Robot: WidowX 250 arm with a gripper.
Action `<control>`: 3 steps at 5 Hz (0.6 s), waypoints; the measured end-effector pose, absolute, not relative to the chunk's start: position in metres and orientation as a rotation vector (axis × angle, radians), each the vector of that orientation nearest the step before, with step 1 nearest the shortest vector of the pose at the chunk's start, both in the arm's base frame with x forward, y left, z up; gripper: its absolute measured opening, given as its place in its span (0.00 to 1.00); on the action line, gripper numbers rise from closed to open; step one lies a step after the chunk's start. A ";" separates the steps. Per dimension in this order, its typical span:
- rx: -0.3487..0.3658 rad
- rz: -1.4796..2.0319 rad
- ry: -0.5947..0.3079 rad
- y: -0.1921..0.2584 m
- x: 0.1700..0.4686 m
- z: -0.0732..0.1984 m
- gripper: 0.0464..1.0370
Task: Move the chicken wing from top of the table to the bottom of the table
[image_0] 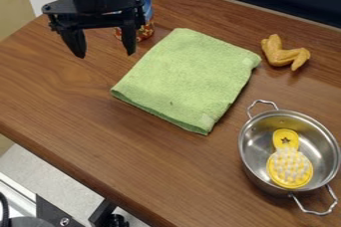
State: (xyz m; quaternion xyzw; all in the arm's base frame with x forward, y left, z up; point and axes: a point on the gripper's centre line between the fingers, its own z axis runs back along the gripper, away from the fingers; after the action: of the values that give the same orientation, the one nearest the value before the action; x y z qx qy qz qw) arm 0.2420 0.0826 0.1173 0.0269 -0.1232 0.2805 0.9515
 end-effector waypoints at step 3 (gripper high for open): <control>0.027 0.633 -0.193 0.047 0.270 0.109 0.96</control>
State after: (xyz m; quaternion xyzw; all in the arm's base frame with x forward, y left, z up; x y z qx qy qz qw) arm 0.2695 0.0466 0.1091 0.0131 -0.0948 0.3110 0.9456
